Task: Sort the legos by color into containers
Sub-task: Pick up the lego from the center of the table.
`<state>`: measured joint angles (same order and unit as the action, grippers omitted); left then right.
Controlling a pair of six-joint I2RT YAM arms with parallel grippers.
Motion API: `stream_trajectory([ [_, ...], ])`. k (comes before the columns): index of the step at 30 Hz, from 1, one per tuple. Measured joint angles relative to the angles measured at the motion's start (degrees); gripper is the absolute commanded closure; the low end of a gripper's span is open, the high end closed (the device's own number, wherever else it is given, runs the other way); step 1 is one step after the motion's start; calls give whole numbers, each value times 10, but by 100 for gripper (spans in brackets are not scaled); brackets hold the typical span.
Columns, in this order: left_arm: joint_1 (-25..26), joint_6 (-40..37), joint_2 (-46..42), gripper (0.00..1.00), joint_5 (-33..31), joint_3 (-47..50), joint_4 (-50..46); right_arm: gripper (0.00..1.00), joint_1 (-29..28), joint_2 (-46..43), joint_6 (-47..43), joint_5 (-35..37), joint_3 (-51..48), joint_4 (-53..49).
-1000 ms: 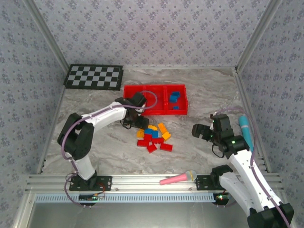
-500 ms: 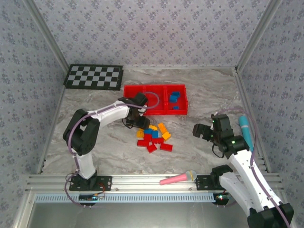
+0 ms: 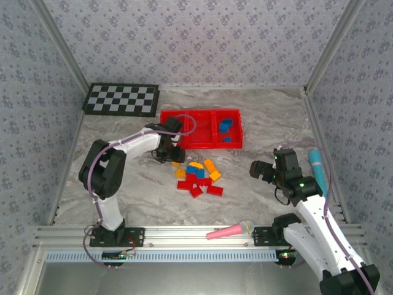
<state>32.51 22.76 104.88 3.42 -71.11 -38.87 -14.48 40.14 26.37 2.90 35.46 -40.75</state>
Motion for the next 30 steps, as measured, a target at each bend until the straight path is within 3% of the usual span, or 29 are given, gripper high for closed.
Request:
stream_trajectory([
  [21, 0, 42, -25, 70, -5, 52, 34, 0, 0, -7, 2, 4, -1, 0],
  [30, 1, 42, -122, 68, -44, 17, -19, 1, 0, -8, 2, 4, -1, 0],
])
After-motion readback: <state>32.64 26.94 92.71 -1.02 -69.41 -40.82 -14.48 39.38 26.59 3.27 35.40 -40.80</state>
